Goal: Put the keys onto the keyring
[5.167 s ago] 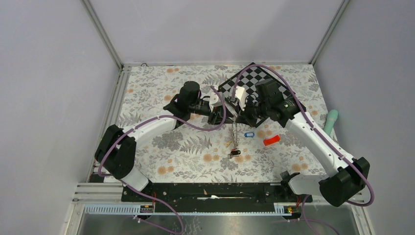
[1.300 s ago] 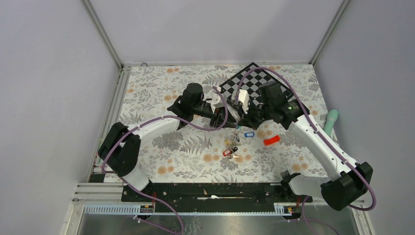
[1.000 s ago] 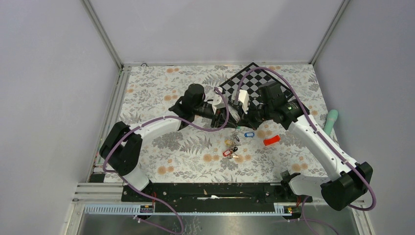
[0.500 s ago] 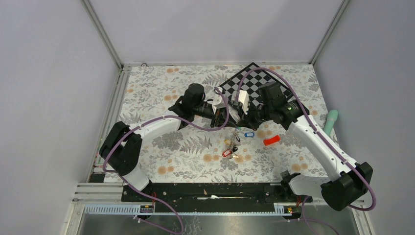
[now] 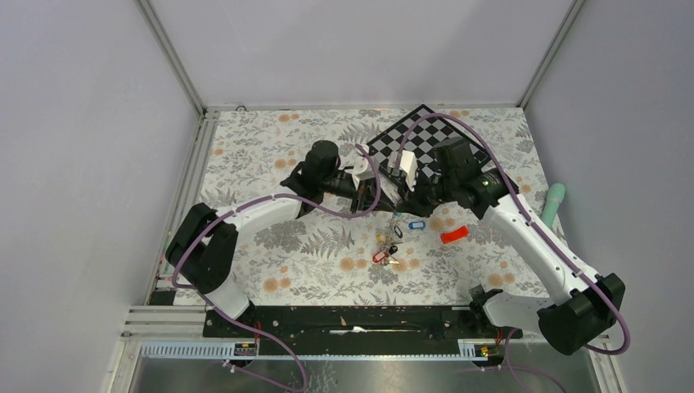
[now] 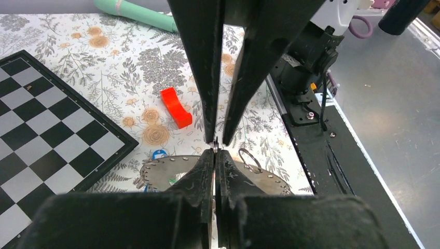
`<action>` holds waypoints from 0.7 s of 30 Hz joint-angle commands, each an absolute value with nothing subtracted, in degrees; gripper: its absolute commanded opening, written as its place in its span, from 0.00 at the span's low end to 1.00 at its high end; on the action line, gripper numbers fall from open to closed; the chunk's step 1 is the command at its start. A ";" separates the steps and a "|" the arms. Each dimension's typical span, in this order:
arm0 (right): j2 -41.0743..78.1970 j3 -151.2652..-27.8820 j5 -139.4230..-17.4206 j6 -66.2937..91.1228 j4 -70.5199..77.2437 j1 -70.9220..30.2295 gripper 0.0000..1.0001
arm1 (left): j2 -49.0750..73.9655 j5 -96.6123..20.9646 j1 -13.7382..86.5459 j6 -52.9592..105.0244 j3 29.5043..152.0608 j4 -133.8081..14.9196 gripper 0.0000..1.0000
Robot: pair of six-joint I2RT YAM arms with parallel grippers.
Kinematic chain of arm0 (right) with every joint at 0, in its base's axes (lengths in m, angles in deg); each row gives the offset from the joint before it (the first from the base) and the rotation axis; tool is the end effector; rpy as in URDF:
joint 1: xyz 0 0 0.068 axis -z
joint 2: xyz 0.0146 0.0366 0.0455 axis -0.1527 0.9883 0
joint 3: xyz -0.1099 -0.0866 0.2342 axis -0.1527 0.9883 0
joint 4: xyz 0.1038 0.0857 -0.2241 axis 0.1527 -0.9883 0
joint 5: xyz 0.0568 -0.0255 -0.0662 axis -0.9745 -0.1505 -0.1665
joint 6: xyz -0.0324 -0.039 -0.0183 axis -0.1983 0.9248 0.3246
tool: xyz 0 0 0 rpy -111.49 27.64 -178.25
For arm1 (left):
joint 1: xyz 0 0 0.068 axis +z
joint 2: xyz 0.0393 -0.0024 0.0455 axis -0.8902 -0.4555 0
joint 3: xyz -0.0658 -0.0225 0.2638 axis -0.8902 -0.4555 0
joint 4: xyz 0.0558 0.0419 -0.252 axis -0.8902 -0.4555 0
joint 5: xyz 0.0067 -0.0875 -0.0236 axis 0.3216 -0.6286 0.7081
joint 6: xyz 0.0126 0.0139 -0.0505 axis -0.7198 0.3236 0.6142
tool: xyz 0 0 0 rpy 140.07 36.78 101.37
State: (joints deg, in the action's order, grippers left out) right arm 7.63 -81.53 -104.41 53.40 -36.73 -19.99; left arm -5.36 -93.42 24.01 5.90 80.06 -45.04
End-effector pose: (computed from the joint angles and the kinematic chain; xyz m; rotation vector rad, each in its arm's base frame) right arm 0.2124 0.1393 0.3398 -1.4133 1.7509 0.6281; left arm 0.2610 -0.2517 0.2755 1.4385 1.2428 -1.3754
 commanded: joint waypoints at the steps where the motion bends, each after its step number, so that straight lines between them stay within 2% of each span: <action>1: 4.58 -81.68 -107.75 51.66 -34.00 -19.81 0.27 | -2.87 -97.30 26.07 22.49 74.82 -22.83 0.00; 4: 3.05 -80.07 -112.53 50.15 -31.45 -18.51 0.45 | -3.29 -97.82 27.07 38.06 69.20 1.40 0.00; 7: 2.22 -78.74 -116.49 49.36 -29.28 -17.32 0.52 | -3.94 -97.12 27.22 47.25 66.74 12.23 0.00; 11: 2.20 -78.01 -119.57 49.60 -28.00 -16.80 0.53 | -4.57 -94.51 27.18 54.43 64.69 20.62 0.00; 21: 2.44 -78.59 -122.61 49.55 -27.60 -16.71 0.49 | -4.51 -90.86 26.17 55.14 62.39 21.51 0.00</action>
